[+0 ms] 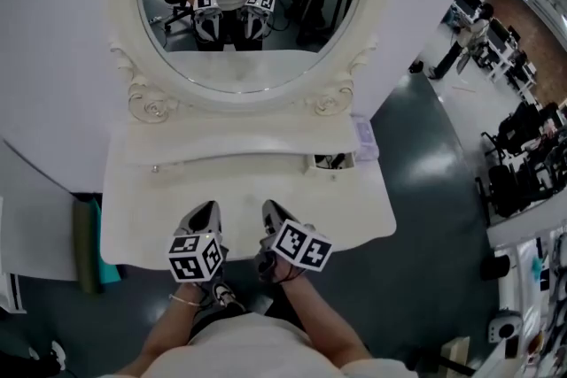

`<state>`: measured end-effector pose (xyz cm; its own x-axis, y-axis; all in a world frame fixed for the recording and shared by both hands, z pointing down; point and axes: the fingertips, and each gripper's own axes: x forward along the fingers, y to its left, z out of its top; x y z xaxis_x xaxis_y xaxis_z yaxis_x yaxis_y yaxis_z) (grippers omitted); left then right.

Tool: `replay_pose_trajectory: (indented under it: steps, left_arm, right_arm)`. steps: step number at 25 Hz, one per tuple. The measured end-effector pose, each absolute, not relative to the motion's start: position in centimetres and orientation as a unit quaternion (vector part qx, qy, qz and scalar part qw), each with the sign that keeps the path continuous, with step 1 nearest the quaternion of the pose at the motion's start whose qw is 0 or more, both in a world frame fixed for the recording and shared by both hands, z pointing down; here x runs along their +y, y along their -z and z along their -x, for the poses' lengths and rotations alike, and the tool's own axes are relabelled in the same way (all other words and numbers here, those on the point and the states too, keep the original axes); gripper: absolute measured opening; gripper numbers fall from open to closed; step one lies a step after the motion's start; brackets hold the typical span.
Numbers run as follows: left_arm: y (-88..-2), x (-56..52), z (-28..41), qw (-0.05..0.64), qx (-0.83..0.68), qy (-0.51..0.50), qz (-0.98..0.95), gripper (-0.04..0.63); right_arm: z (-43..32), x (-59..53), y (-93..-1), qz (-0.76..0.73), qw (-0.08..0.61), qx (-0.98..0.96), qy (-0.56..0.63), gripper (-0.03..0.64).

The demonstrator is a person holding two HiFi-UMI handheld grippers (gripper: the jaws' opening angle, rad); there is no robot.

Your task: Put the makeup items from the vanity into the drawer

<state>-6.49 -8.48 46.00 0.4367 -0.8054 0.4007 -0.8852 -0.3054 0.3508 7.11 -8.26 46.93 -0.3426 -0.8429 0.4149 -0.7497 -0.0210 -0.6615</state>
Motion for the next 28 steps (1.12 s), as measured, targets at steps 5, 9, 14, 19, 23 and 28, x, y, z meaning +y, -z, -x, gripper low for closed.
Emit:
replay_pose_trajectory:
  steps: [5, 9, 14, 19, 23, 28]
  left_arm:
    - [-46.4, -8.0, 7.3, 0.271, -0.510, -0.082, -0.812, 0.003]
    - [-45.9, -7.8, 6.1, 0.268, -0.503, -0.075, -0.818, 0.003]
    - [-44.9, -7.7, 3.6, 0.262, -0.504, -0.074, -0.820, 0.003]
    - [-44.8, -7.3, 1.8, 0.259, -0.516, -0.086, -0.812, 0.003]
    - [-44.5, -7.3, 0.7, 0.257, -0.530, -0.086, -0.804, 0.003]
    - [-44.6, -7.0, -0.8, 0.262, -0.534, -0.089, -0.799, 0.003]
  right_arm:
    - [-6.1, -6.5, -47.0, 0.585, 0.041, 0.697, 0.413, 0.021]
    - [-6.7, -6.0, -46.6, 0.590, 0.019, 0.713, 0.380, 0.021]
    - [-8.2, -6.6, -45.6, 0.581, 0.016, 0.732, 0.356, 0.021]
    - [-9.9, -6.9, -45.3, 0.574, -0.005, 0.747, 0.334, 0.021]
    - [-11.4, -7.3, -45.6, 0.569, -0.012, 0.749, 0.339, 0.021]
    - [-12.6, -6.9, -45.3, 0.566, -0.038, 0.761, 0.314, 0.017]
